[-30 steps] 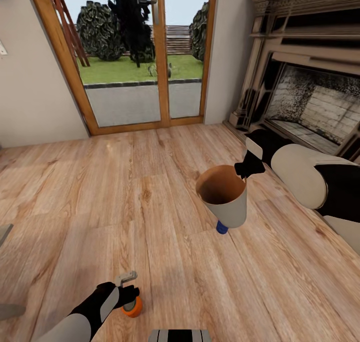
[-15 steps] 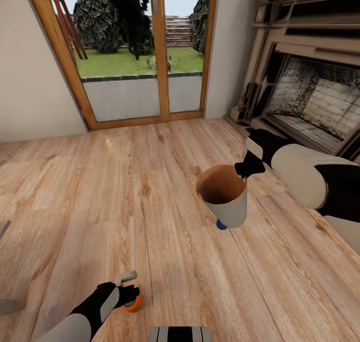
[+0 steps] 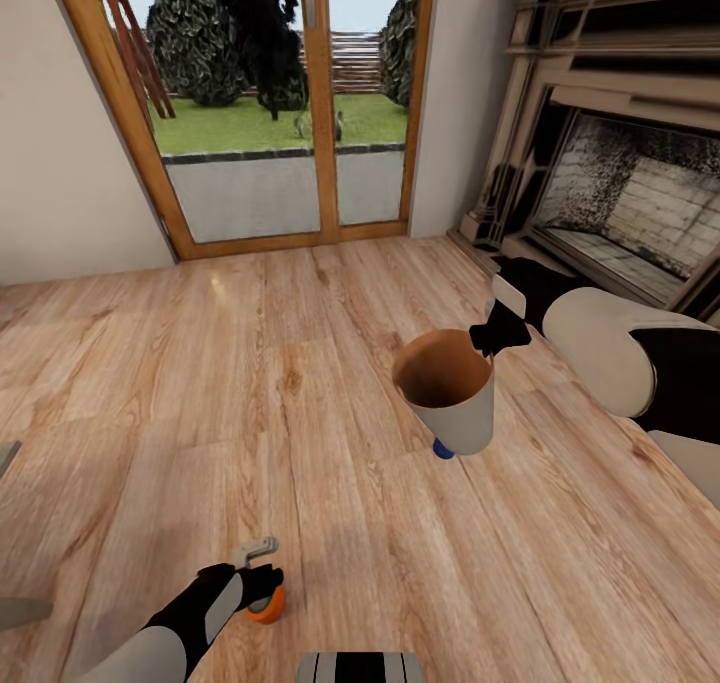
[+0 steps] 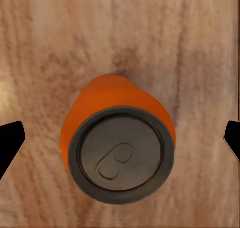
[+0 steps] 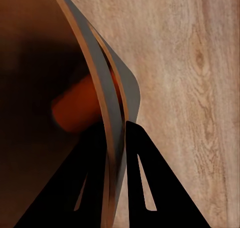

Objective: Put the three can of soda from the living room inside the tash can in the kitchen.

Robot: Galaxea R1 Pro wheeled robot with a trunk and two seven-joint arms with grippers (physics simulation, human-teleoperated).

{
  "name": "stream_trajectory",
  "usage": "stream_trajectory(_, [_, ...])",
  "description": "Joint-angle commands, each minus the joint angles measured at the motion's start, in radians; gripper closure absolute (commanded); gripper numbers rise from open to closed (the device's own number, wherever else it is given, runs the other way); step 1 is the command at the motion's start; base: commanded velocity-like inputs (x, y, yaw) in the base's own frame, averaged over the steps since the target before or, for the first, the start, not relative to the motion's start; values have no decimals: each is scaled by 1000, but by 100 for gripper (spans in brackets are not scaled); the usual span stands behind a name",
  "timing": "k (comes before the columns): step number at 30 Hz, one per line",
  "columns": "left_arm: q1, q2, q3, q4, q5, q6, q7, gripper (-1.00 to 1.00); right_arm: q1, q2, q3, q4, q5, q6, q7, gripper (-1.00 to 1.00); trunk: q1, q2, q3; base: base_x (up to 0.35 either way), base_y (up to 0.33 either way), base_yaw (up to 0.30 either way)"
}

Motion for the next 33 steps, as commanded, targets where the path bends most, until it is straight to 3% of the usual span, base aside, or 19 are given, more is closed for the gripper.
stream_trajectory(1, [0,0,0,0,0,-4,-3,-100,0,0,-4,0,-7,0,2,100,0,0,0,0,0,0])
stream_trajectory(6, [0,0,-1,0,0,-19,-28,-100,0,1,-4,0,-7,0,2,100,2,-1,-15,0,0,0])
stream_trajectory(19, [0,2,-1,0,1,-25,-38,-100,1,1,-5,0,-6,0,2,100,2,-1,-15,0,0,0])
stream_trajectory(25, [0,2,-1,0,1,-26,-38,-100,1,1,-5,0,-5,0,2,100,4,-2,-39,0,0,0])
stream_trajectory(33, [0,2,0,-1,3,-26,-38,-100,1,-1,-7,0,-5,0,2,100,4,-2,-39,0,0,0])
